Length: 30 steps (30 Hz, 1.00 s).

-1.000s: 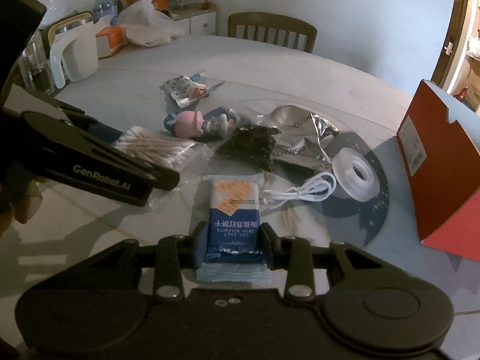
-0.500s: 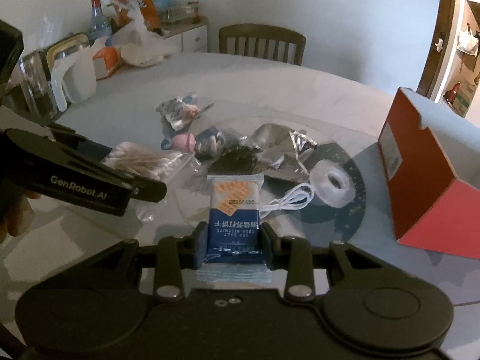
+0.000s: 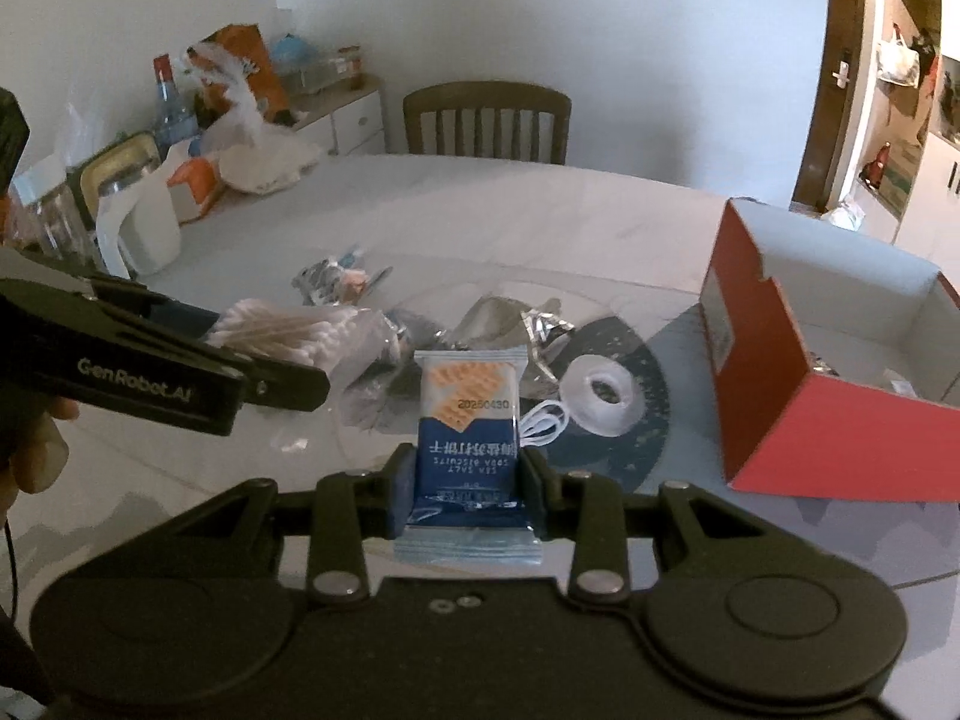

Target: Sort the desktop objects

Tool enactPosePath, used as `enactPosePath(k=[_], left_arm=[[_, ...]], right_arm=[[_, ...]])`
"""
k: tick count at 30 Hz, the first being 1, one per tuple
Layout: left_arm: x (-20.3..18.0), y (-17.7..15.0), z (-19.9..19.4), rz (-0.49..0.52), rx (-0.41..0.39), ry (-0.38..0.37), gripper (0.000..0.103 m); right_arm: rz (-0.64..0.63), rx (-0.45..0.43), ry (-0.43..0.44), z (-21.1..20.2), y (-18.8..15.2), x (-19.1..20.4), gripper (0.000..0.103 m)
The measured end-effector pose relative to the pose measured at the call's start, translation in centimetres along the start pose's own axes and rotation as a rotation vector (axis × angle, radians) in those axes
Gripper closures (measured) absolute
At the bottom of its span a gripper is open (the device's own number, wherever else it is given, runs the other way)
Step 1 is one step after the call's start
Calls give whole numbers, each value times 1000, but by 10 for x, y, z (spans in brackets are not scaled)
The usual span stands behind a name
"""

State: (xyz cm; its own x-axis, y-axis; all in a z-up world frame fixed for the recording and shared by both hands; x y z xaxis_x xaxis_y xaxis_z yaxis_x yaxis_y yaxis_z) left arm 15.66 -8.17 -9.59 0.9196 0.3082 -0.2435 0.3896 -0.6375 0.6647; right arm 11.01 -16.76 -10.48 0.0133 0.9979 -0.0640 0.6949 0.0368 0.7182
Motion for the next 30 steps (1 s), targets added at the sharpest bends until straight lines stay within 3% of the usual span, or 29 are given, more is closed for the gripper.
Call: enactPosePath(k=[16, 30], left_arm=[[-60, 38, -5, 65, -42, -60, 29], [-114, 64, 25, 113, -45, -93, 29]], right_arm=[[59, -54, -45, -40, 18, -56, 68], [97, -67, -69, -46, 21, -115, 68]])
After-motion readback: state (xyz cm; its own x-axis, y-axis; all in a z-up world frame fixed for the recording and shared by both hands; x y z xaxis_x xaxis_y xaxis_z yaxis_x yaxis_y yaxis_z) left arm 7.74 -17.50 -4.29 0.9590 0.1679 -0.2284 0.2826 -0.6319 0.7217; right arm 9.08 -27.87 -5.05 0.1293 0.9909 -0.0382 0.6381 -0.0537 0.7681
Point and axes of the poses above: each gripper's, at about its wrist camera, not at the fingertips, and z roughly the way its jaws point, x to its left, y to its top, the point moved 9 cm from there along z, roughly the way its jaws point, and after that the axes turned 10 degrees about -y, right-handed, at the moved point
